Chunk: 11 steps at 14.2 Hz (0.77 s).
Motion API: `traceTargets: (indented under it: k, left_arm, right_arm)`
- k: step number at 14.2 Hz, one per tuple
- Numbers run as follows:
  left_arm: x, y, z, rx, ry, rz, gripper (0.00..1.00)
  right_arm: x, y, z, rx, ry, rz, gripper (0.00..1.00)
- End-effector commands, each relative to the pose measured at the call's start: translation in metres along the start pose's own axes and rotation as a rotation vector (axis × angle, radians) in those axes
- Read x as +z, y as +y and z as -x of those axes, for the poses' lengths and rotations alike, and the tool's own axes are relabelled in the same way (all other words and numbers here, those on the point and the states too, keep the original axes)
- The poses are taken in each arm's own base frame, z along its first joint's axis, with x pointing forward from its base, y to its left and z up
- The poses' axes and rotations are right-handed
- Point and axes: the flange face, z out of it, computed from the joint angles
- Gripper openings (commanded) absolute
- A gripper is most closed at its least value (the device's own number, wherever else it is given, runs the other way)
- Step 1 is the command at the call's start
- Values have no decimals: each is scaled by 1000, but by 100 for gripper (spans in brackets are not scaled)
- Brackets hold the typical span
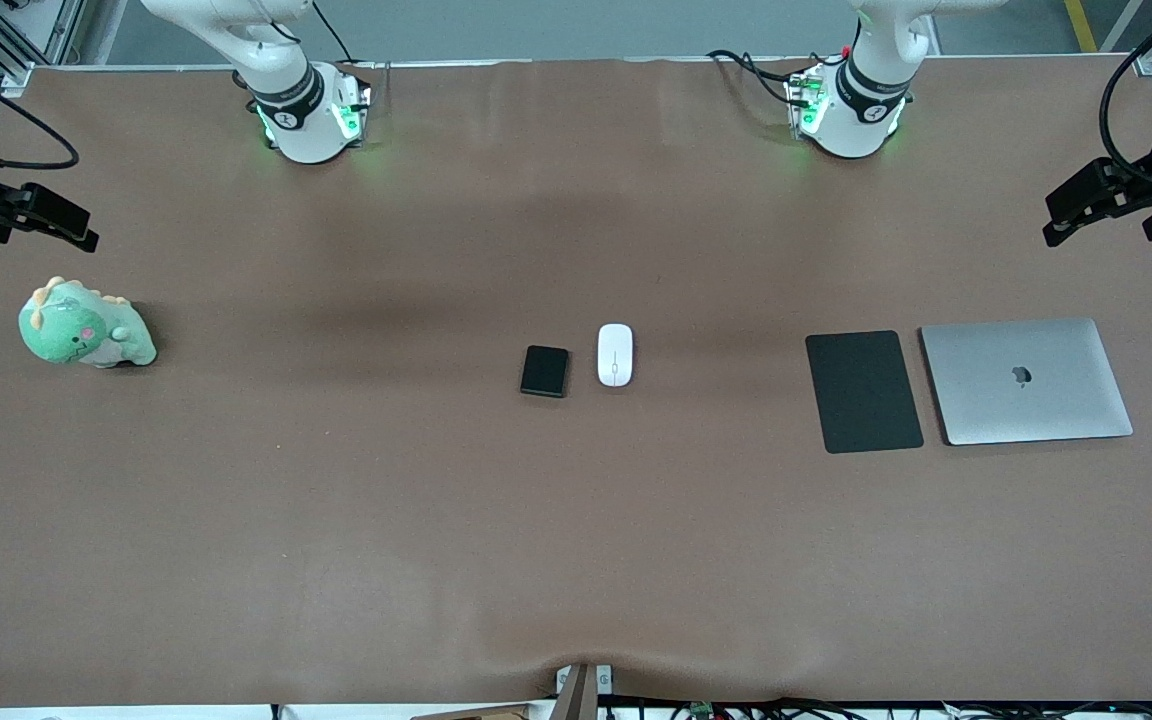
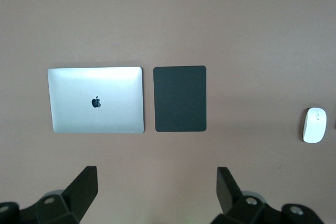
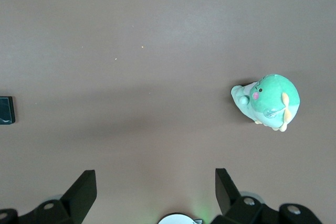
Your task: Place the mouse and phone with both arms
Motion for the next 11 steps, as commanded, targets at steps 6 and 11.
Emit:
traceTargets:
  k: [6,11]
  left_arm:
    - [8,7,-6,2,-23,-1,100]
    - [5,7,-1,1,-26,7,100]
  right_arm:
    - [-12,-2,-5,9,12,-21,100]
    - [-10,-1,-9,9,9,-21,100]
